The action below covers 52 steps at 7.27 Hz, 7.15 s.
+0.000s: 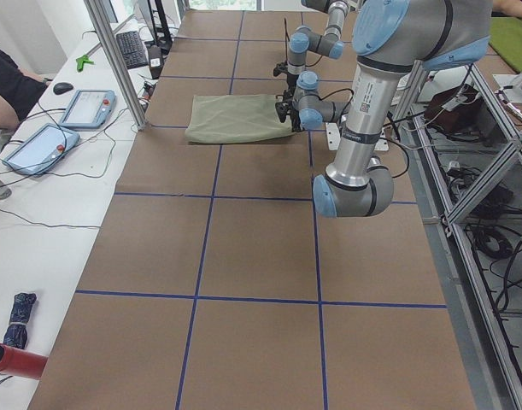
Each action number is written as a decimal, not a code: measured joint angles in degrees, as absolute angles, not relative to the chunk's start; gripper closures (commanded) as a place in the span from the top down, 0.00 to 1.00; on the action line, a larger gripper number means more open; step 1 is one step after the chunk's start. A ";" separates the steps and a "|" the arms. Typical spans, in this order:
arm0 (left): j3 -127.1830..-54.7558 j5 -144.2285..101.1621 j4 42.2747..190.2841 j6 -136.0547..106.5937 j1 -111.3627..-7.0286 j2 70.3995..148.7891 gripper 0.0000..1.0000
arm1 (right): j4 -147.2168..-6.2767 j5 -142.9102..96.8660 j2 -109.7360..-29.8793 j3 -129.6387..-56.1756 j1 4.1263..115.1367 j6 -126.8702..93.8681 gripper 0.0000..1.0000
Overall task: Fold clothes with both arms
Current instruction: 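Move the right gripper to the shirt's other near corner beside the left gripper, then grasp the near edge of the shirt with both grippers, then lift the near edge with both grippers and fold it away from the robot, then open both grippers and raise them off the folded shirt, then press the right gripper on the folded shirt while the left arm withdraws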
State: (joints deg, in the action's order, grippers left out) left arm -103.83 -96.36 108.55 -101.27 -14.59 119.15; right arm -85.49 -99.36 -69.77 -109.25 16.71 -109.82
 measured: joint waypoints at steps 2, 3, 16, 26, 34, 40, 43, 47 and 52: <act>-103.81 -96.41 108.55 -101.27 -14.53 119.17 0.00 | -85.46 -98.86 -70.44 -108.86 16.32 -109.92 1.00; -103.80 -96.41 108.56 -101.28 -14.46 119.18 0.00 | -85.44 -98.81 -70.73 -108.78 16.26 -109.98 1.00; -104.81 -96.47 108.49 -101.21 -14.25 119.35 0.00 | -84.48 -99.27 -68.08 -109.44 17.74 -114.10 0.00; -119.52 -96.28 103.44 -99.69 -11.82 113.02 0.00 | -84.36 -110.43 -69.05 -118.43 21.63 -110.82 0.00; -95.67 -99.04 104.60 -97.72 -32.08 128.16 0.00 | -78.64 -110.88 -58.03 -99.66 36.73 -104.78 0.00; -82.06 -100.79 112.54 -92.37 -40.19 132.39 1.00 | -73.66 -111.86 -50.09 -81.80 42.73 -100.79 1.00; -81.27 -111.34 112.96 -80.19 -48.04 129.41 1.00 | -72.97 -120.65 -50.59 -83.08 45.41 -96.25 1.00; -89.96 -114.20 112.89 -57.05 -56.42 117.45 1.00 | -77.42 -111.49 -49.08 -86.78 33.58 -82.29 1.00; -91.85 -116.34 112.68 -53.35 -58.86 114.61 1.00 | -83.73 -104.73 -42.07 -77.54 30.39 -66.40 1.00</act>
State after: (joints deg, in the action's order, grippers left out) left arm -91.85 -116.34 112.68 -53.35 -58.86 114.61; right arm -83.73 -104.73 -42.07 -77.54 30.39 -66.40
